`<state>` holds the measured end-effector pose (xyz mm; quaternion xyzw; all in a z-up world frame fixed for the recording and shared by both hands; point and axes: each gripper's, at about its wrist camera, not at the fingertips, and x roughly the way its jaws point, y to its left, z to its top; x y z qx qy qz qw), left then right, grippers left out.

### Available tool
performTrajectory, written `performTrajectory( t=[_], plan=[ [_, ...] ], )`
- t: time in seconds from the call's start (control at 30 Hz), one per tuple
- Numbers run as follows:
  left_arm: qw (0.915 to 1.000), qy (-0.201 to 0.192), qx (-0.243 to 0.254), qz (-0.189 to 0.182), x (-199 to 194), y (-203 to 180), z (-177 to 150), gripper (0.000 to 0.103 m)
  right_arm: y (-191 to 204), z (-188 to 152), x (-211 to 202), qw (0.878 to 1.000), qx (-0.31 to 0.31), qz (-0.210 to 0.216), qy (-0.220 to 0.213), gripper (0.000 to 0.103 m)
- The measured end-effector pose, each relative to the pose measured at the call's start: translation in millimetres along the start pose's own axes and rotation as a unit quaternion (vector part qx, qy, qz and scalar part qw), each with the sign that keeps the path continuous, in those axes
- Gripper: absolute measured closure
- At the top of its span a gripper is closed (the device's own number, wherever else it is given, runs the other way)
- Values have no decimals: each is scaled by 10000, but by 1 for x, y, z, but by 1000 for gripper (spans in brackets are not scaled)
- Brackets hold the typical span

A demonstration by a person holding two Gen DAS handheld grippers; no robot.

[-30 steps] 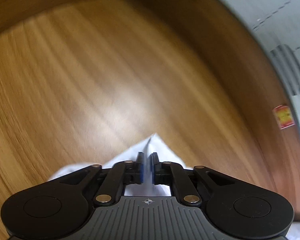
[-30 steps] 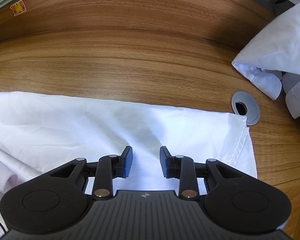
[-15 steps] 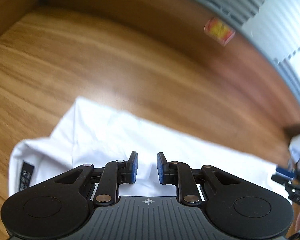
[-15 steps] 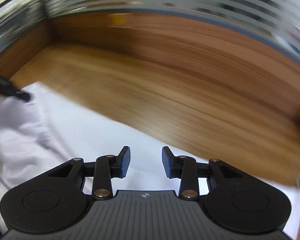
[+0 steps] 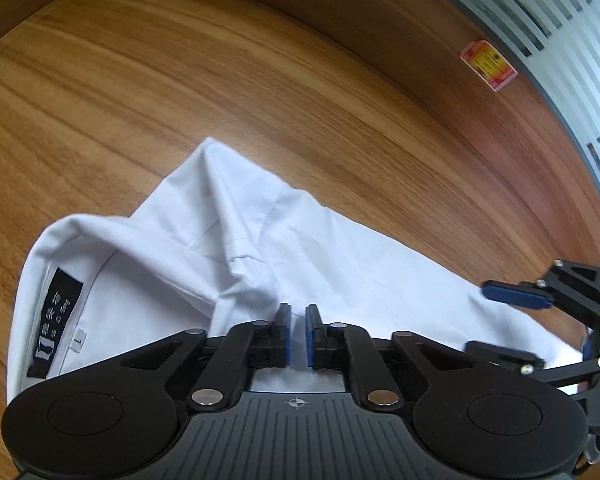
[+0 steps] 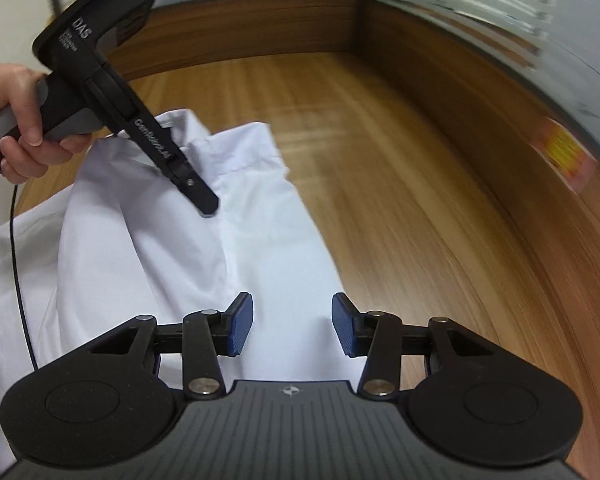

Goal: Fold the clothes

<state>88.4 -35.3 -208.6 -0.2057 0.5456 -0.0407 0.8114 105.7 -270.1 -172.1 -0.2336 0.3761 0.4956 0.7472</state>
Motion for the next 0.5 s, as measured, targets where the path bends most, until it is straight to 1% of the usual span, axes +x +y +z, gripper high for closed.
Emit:
performTrajectory(
  t=[0.03,0.1,0.13,0.27,0.5],
  plan=[
    [10000,-20,-51,-15,0,3,1,99,0,2,6,9999,-101,67,64,53],
    [9996,-22,-243,-142,-5,14,3,99,0,0,15,9994,-227,205,189,54],
    [9996,-19,-252,-148,-5,14,3,99,-1,-2,18,9990,-251,277,248,56],
    [9995,-6,-275,-166,-5,15,4,99,-7,-21,17,9988,-188,272,349,56],
    [9993,16,-316,-197,-5,17,6,99,-25,-70,-15,9993,29,144,335,56]
  ],
)
